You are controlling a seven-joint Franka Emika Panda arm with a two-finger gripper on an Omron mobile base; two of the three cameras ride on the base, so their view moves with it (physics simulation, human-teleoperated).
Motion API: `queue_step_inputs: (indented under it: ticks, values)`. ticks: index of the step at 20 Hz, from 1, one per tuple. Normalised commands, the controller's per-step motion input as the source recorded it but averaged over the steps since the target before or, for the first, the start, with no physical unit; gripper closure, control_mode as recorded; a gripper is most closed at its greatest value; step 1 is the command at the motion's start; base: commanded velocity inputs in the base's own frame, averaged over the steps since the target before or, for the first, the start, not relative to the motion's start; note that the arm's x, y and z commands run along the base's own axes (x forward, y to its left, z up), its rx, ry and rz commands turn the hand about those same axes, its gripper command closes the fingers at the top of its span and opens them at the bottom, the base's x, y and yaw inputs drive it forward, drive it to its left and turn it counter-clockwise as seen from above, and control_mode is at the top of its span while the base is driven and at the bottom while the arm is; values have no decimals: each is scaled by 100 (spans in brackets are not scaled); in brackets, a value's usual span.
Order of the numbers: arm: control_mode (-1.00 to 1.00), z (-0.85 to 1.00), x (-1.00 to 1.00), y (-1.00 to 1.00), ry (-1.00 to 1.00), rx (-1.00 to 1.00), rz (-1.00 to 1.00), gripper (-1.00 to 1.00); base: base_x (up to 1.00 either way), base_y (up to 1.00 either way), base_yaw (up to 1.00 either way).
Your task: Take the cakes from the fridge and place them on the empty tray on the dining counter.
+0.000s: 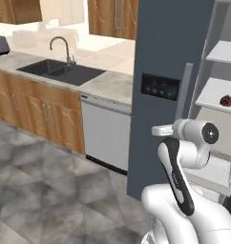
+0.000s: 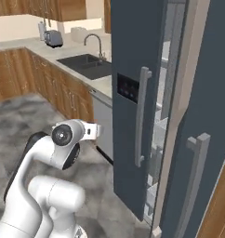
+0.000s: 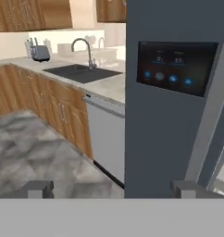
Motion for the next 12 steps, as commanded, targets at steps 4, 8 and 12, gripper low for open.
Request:
queue_step_inputs:
  ticks: [4,8,12]
  values:
    - [100,0,0,0,0,0,0,-100,85,3,-48]
    - [100,0,0,0,0,0,0,-100,85,1,-53]
    - [100,0,0,0,0,0,0,-100,69,0,-58]
